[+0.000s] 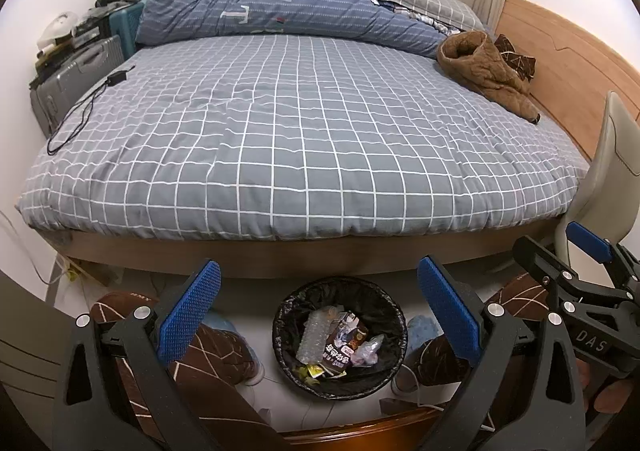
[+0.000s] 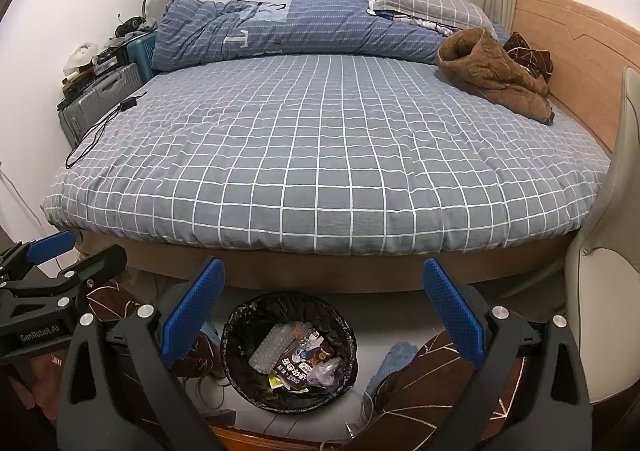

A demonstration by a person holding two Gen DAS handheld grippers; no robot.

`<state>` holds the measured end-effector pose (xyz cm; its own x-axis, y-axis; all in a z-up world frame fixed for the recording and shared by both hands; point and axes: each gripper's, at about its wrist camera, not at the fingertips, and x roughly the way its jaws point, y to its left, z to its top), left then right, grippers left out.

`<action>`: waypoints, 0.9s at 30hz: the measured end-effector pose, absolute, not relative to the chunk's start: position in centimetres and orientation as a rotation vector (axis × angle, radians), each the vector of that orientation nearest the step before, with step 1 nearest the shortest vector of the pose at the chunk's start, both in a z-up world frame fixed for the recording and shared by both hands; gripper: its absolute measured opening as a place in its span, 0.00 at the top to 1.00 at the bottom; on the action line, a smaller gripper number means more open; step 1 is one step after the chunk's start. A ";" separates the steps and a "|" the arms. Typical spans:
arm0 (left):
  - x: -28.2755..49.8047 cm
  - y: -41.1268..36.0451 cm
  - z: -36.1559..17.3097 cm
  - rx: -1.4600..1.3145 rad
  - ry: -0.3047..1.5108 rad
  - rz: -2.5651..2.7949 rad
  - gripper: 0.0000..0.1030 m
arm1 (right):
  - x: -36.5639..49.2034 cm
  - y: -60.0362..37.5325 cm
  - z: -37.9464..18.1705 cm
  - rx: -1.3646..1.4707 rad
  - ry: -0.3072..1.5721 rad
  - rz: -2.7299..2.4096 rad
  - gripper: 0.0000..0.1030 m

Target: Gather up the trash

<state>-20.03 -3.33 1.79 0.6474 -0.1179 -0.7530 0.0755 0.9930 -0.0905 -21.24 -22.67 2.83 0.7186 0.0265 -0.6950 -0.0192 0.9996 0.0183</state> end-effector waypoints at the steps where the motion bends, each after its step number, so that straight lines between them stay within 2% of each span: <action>1: -20.0 -3.3 1.8 -0.052 0.860 -0.110 0.06 | -21.2 -22.7 2.8 0.010 0.769 0.025 0.07; 27: -20.1 -3.2 2.0 -0.017 0.829 -0.071 0.06 | -21.0 -22.5 3.1 0.012 0.771 0.032 0.07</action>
<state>-20.07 -3.22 1.99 0.6733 -0.0698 -0.7361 0.0567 0.9975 -0.0427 -20.96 -22.48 3.06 0.7170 0.0335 -0.6963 -0.0244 0.9994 0.0230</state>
